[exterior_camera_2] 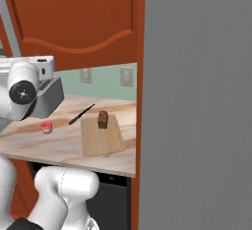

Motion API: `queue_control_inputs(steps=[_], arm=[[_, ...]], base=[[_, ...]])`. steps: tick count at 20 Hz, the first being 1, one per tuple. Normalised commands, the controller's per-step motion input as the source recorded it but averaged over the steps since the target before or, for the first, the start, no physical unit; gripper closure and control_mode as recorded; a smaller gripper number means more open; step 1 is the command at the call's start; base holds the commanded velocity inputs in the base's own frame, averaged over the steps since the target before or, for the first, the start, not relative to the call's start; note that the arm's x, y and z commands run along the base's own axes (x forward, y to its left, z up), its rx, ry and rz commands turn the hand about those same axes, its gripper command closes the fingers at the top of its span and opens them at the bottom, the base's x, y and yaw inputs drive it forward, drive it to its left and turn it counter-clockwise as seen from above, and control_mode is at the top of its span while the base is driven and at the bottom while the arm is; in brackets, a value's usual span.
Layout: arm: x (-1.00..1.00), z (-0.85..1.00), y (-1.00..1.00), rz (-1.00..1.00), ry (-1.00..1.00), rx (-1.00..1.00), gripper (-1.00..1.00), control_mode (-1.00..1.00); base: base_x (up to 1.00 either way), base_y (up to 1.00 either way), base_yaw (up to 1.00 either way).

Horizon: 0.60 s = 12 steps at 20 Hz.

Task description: Pick the bread, place it on the cutting board, pick the jam, place it on the counter, and close the cabinet.

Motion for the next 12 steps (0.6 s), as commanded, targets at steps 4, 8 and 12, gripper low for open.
queue_control_inputs(steps=[4, 8, 12], arm=[[0.32, 0.0, 0.04, -0.12, 0.0, 0.0, -1.0, -1.0], [0.34, 0.0, 0.06, -0.12, 0.0, 0.0, -1.0, -1.0], [0.32, 0.0, 0.09, -0.12, 0.0, 0.0, -1.0, -1.0]], base=[[0.0, 0.0, 0.0], [0.0, 0.0, 0.0], [0.0, 0.0, 0.0]])
